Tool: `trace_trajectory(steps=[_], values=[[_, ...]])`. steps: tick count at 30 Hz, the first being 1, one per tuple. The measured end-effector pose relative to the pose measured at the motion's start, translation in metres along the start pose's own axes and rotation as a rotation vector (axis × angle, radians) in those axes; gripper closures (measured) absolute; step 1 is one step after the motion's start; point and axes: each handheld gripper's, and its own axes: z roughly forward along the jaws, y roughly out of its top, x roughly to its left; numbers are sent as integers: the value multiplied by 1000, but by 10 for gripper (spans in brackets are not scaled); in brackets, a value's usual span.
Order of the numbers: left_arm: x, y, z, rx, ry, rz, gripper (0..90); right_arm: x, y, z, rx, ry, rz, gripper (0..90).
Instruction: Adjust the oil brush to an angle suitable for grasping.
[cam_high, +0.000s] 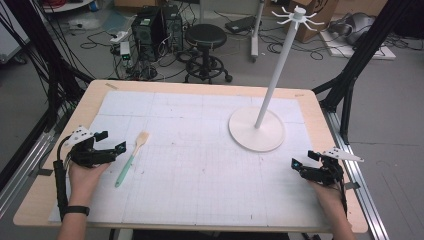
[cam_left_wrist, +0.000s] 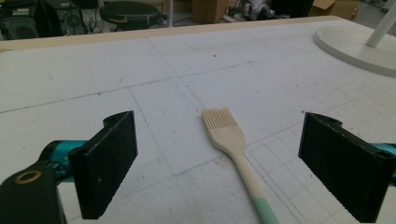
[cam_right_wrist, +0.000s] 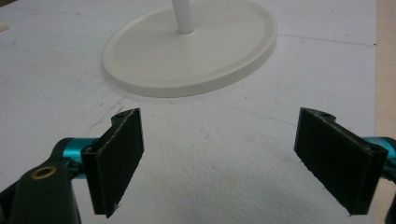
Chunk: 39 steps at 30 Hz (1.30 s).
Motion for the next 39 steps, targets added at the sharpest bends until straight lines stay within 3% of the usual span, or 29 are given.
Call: trace_trajectory(steps=[27,33,39], values=[[-5,4,-9,30,29,-3,115,0,2,-3,-2,-9,-6,141],[-12,5,-9,59,27,3,143,0,3,-4,-6,-11,-1,141],[-22,6,-3,130,38,1,167,0,3,-3,-1,-8,-1,141]])
